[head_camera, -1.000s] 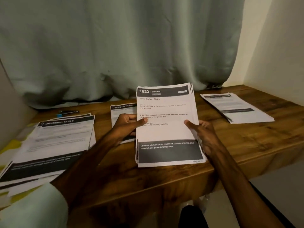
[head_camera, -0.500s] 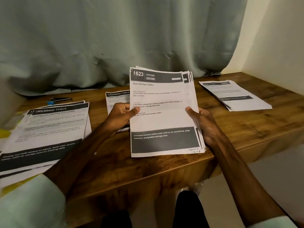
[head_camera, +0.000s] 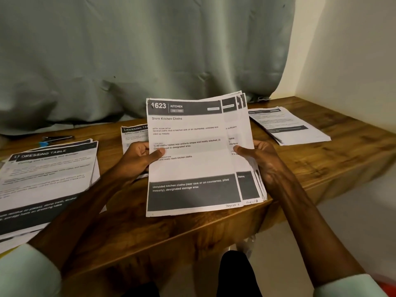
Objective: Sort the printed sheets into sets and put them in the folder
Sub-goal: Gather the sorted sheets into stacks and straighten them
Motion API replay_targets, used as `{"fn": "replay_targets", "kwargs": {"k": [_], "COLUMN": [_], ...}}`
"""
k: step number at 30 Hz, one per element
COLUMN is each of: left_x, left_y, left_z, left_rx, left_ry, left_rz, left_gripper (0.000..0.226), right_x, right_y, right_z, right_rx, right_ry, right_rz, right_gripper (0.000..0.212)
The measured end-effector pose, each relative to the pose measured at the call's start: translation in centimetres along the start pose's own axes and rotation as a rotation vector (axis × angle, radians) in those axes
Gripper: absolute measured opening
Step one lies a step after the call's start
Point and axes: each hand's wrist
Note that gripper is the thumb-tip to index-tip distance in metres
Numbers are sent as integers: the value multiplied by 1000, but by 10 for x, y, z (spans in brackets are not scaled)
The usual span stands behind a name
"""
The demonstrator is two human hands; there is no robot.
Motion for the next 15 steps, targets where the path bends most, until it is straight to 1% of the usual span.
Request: {"fn": "replay_targets", "kwargs": {"k": [4,6,9,15], "left_x": [1,1,3,5], "left_y": [-3,-3,-1,-1], "left_z": [3,3,2,2], "left_rx": [-24,-39,-75,-98], "left_ry": [21,31,42,-27], "left_rz": [27,38,45,53], "left_gripper": [18,19,23,18], "right_x": [-4,-4,-3,8], "right_y": [-3,-4,-7,-12], "right_z": [2,4,8,11], "right_rx": [-46,-48,-23,66], "right_ry": [-6,-12,-23,-43], "right_rz": [4,18,21,41], "right_gripper": [47,48,46,34]}}
Point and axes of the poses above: each hand's wrist, its own y-axis towards the middle knuckle, its own z-axis out of the palm, x = y × z, and after that the axes turned 10 degrees about -y, right-handed
